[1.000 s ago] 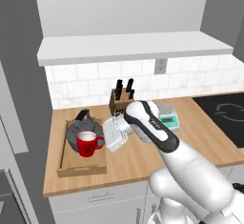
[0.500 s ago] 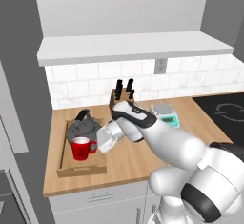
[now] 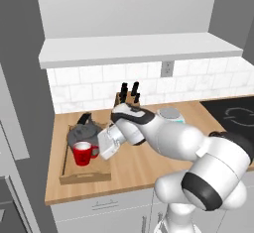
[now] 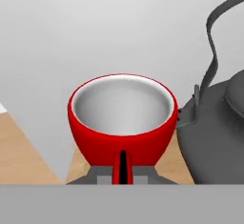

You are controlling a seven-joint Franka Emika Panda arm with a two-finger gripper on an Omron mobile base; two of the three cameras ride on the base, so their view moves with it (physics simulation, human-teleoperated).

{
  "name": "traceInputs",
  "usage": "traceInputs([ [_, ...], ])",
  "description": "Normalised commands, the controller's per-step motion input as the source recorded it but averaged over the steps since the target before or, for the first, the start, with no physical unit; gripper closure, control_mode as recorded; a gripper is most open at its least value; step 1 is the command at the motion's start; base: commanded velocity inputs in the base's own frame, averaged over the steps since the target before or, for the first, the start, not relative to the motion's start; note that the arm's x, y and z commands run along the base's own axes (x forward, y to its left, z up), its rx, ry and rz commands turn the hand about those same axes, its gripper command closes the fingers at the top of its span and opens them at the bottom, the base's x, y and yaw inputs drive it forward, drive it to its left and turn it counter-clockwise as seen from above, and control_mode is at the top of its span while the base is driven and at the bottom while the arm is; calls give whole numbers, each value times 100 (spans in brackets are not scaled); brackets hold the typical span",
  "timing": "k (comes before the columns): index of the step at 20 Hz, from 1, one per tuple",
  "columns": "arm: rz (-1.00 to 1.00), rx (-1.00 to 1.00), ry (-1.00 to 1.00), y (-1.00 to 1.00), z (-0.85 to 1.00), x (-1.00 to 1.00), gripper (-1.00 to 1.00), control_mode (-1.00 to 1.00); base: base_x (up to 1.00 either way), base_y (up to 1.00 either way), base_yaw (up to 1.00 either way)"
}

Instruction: Pick the kettle from the counter and place it on the tray. Then pick the mug from the cabinet and place it on the tray. Then close the cabinet doors.

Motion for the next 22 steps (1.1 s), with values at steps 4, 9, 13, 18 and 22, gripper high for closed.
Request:
traceInputs([
  [4,-1,-4,-5,25,-23,0,100,-100,0,0,0],
  [9,-1,0,0,14,-30,-1,100,-100,0,0,0],
  [13,0,0,0,0,-44,-12,100,-100,0,0,0],
  [18,0,0,0,0,-53,-22,100,-100,0,0,0],
  [22,0,0,0,0,-61,-28,100,-100,0,0,0],
])
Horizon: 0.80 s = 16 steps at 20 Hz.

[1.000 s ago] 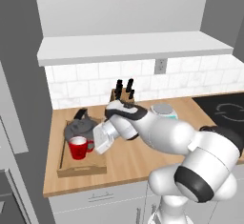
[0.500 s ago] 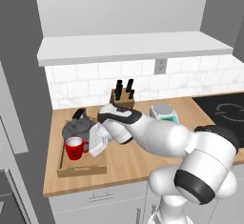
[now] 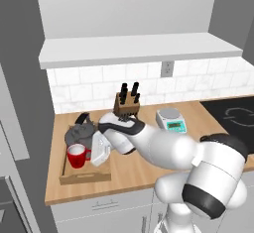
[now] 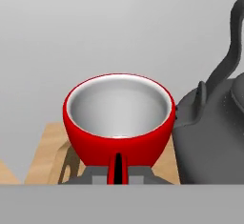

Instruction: Pick the kettle from the counter and place it on the tray. Then pick the mug from the cabinet and place it on the tray. Then close the cabinet doors.

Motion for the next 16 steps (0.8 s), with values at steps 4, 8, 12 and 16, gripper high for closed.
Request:
traceInputs([
  [4,0,1,-1,0,-59,-29,100,-100,0,0,0],
  [8,0,0,-3,0,-65,-34,-100,-100,0,0,0],
  [12,0,0,-1,0,-62,-43,-100,-100,0,0,0],
  [16,0,1,-1,0,-46,-37,-100,-100,0,0,0],
])
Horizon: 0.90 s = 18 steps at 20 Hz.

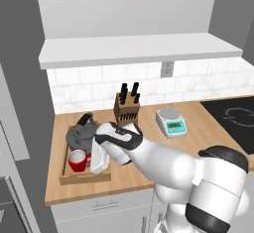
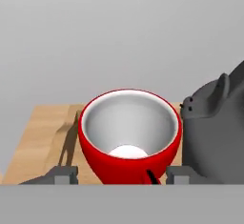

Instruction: Pick the kettle from the counter and place it on the tray. Then pick the mug from the cabinet and place it on the tray. Then close the cabinet doors.

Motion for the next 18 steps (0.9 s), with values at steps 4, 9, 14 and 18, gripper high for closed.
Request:
traceInputs([
  [4,0,3,-8,-4,-10,-37,-100,-100,0,0,0],
  [9,0,8,0,-20,62,-40,-100,-100,0,0,0],
  [14,0,5,0,-21,99,-35,-100,-100,0,0,0],
  [18,-3,0,5,-4,77,-42,-100,-100,0,0,0],
])
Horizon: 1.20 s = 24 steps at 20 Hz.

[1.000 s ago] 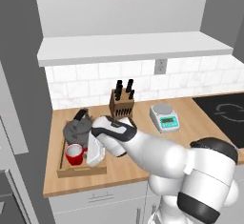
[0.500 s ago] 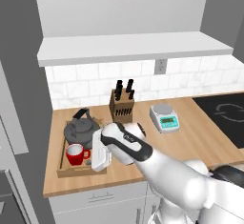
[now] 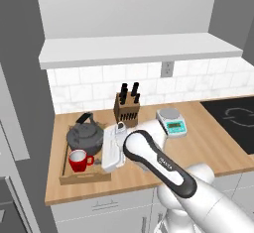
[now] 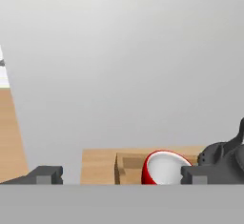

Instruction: Pick the kettle from the counter and place it on the tray. Then pick the mug from the cabinet and place it on the tray. Then close the cabinet doors.

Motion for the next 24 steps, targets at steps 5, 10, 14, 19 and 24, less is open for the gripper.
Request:
traceInputs([
  [5,-24,-1,28,-13,49,-41,-100,-100,0,0,0],
  [10,-8,0,4,-6,0,0,-100,-100,0,0,0],
  [14,-20,0,8,0,7,0,-100,-100,0,0,0],
  [19,-37,0,22,0,35,-2,-100,-100,0,0,0],
  [24,-31,0,27,-14,44,-7,-100,-100,0,0,0],
])
